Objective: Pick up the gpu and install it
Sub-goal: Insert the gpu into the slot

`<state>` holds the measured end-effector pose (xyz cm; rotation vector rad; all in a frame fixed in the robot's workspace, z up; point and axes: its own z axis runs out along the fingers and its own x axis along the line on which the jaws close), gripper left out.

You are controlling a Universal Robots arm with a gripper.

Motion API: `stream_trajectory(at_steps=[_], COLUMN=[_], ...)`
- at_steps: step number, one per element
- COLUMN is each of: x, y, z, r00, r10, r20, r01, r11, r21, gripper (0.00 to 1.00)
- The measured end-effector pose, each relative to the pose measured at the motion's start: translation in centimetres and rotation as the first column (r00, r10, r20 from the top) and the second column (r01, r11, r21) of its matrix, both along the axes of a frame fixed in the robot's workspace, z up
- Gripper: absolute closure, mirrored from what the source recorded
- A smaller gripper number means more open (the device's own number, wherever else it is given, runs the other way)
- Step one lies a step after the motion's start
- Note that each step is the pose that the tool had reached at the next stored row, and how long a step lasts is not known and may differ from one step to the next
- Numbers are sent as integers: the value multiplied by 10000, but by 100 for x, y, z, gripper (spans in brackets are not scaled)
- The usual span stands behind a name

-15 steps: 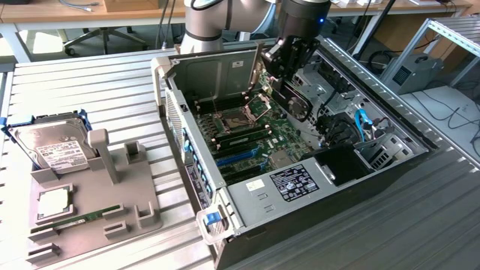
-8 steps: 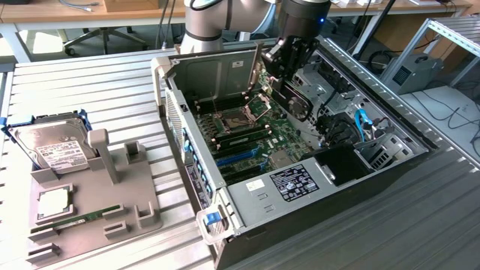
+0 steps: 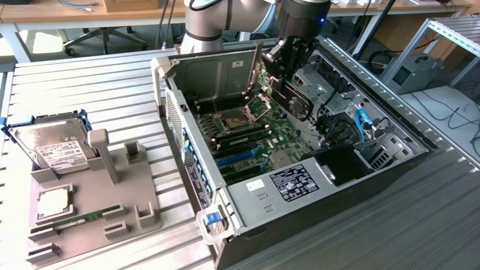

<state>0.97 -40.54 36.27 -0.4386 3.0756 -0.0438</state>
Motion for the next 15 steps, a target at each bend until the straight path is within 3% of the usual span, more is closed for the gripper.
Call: stream_trajectory(at_steps=[15], x=[0], y=[0], z=[0], r00=[9992], r10=[405], r20=[0], r01=[-405], r11=[9992], r21=[0], gripper=[73])
